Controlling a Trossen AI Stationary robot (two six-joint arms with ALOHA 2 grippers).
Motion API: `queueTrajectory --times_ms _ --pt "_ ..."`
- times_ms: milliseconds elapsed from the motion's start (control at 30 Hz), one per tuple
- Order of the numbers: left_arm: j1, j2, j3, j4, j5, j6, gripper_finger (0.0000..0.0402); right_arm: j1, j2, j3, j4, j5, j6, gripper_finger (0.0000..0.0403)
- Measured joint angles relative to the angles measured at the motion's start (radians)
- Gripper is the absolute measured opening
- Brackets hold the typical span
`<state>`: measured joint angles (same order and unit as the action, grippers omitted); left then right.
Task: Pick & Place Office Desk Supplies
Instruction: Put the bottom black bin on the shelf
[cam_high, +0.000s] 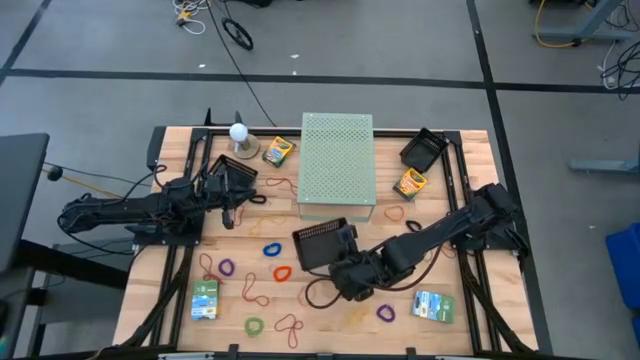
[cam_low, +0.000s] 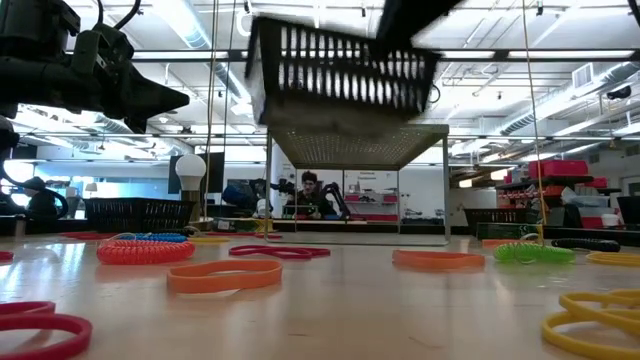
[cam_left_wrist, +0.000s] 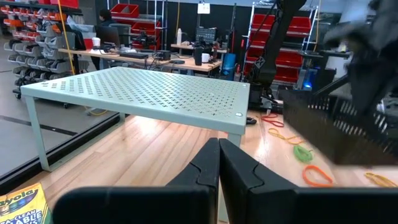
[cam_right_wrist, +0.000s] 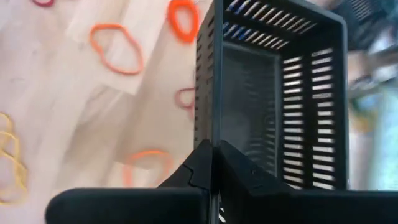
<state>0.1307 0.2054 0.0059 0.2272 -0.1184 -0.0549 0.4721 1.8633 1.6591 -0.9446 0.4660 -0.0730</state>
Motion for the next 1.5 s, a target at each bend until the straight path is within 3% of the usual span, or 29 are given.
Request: queueTrajectory --times_ms 267,533,633,733,900,1267,1500 --pt "0.0 0.0 0.0 0.0 0.0 0.015 0.0009 -0.079 0.0 0.192 -0.179 0.068 -0.259 0.0016" --pt "0.0 0.0 0.0 -0.003 0.0 0.015 0.0009 -0.325 -0.036 0.233 -0.285 0.09 -0.619 0.0015" --pt "0.0 0.0 0.0 -0.019 0.0 0.015 0.0009 -0.429 -0.046 0.233 -0.3 0.044 -0.731 0.0015" --pt "0.0 0.0 0.0 -0.03 -0.003 0.017 0.0009 -0.524 -0.047 0.233 -0.299 -0.078 -0.79 0.0015" --pt "0.0 0.0 0.0 -0.044 -0.011 0.02 0.0009 -0.614 -0.042 0.232 -0.258 -0.172 -0.874 0.0016" --pt "0.0 0.0 0.0 -0.049 -0.011 0.012 0.0009 -0.656 -0.031 0.232 -0.26 -0.204 -0.789 0.0048" --pt "0.0 0.0 0.0 -0.053 -0.011 -0.014 0.0009 -0.652 -0.028 0.232 -0.233 -0.14 -0.465 0.0057"
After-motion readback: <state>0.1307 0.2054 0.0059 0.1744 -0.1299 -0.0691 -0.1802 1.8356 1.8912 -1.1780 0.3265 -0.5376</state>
